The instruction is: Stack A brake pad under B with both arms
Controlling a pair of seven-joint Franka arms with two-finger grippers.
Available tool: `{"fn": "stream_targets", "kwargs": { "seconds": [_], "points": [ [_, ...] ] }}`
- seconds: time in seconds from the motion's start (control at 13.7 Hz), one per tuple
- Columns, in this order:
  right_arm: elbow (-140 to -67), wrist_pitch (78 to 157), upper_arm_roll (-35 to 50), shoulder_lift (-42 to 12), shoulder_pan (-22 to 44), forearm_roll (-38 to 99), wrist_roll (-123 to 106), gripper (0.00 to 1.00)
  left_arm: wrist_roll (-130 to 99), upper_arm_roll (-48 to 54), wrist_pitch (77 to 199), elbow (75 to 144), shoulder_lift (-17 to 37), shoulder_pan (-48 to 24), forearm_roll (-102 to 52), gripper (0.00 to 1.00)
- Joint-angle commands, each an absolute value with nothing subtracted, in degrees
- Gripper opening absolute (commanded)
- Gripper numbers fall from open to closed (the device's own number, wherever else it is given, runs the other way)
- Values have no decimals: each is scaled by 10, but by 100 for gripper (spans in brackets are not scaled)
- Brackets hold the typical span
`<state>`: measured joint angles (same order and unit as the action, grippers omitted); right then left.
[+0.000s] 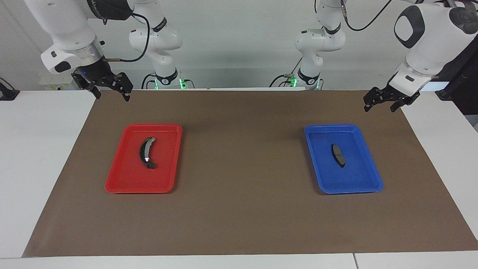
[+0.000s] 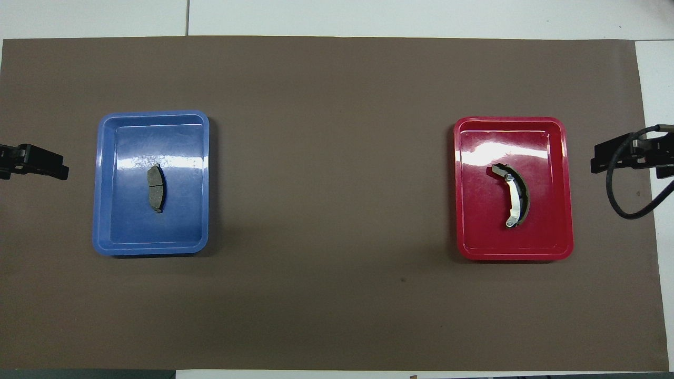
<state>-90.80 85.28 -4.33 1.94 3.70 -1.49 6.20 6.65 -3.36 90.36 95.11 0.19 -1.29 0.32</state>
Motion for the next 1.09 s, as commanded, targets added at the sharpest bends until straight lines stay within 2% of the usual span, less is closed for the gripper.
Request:
{"fn": "stream_targets", "kwargs": {
  "seconds": [0.0, 1.02],
  "points": [
    [-904, 844, -42, 21, 35, -18, 56, 100, 68, -36, 908, 970, -15, 3, -4, 100],
    [-906, 843, -42, 22, 31, -18, 58, 100, 69, -36, 910, 969, -15, 3, -4, 100]
  ]
}}
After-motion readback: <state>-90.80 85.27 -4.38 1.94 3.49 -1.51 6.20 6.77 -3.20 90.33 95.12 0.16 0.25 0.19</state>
